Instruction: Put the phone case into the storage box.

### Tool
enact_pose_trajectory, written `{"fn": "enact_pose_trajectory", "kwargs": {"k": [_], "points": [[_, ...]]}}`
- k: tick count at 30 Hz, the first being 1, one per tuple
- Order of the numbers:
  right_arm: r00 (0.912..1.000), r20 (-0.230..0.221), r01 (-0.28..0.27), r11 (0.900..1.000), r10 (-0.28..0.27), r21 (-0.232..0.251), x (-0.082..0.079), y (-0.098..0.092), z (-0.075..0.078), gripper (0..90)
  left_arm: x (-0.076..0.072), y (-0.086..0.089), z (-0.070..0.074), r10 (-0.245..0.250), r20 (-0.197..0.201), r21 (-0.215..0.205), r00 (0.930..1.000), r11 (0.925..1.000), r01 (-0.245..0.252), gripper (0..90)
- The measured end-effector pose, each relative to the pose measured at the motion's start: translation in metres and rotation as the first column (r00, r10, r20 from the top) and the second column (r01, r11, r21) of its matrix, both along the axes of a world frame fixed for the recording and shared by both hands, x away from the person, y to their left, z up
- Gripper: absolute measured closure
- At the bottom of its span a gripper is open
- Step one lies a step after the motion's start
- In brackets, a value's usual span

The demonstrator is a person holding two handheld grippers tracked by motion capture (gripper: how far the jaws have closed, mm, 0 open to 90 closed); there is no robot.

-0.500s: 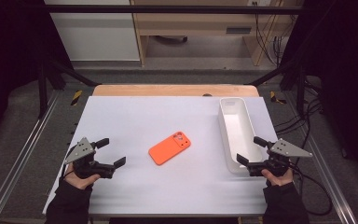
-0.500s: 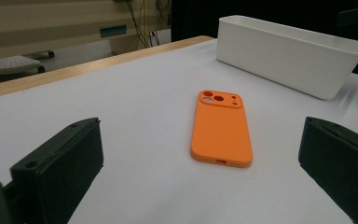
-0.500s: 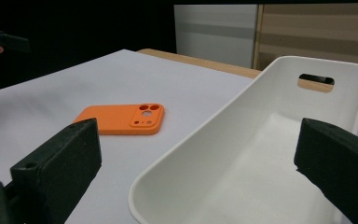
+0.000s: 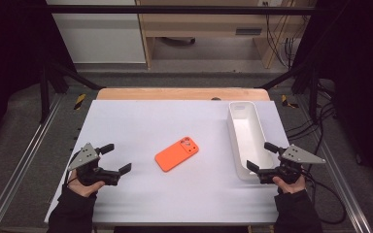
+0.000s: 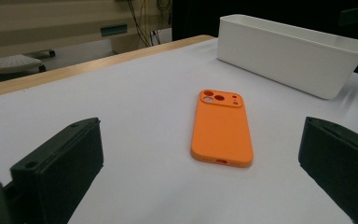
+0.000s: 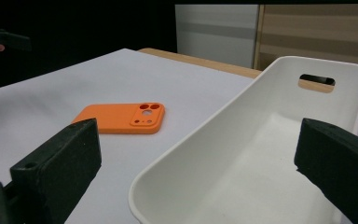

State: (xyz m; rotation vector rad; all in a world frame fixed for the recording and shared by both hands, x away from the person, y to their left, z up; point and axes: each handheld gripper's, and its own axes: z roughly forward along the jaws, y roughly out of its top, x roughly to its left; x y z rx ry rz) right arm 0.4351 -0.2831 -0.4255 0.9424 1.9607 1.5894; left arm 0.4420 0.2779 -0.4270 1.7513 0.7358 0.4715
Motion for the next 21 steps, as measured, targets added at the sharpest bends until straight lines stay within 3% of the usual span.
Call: {"fn": "enact_pose_trajectory", "kwargs": {"k": [21], "points": [[0.9999,0.008,-0.010,1.000,0.010,-0.011,0.000,0.000,0.000,0.9,0.004,-0.014,0.005,0.027,-0.015,0.024,0.9995,0.9994,-0.027,0.0]]}}
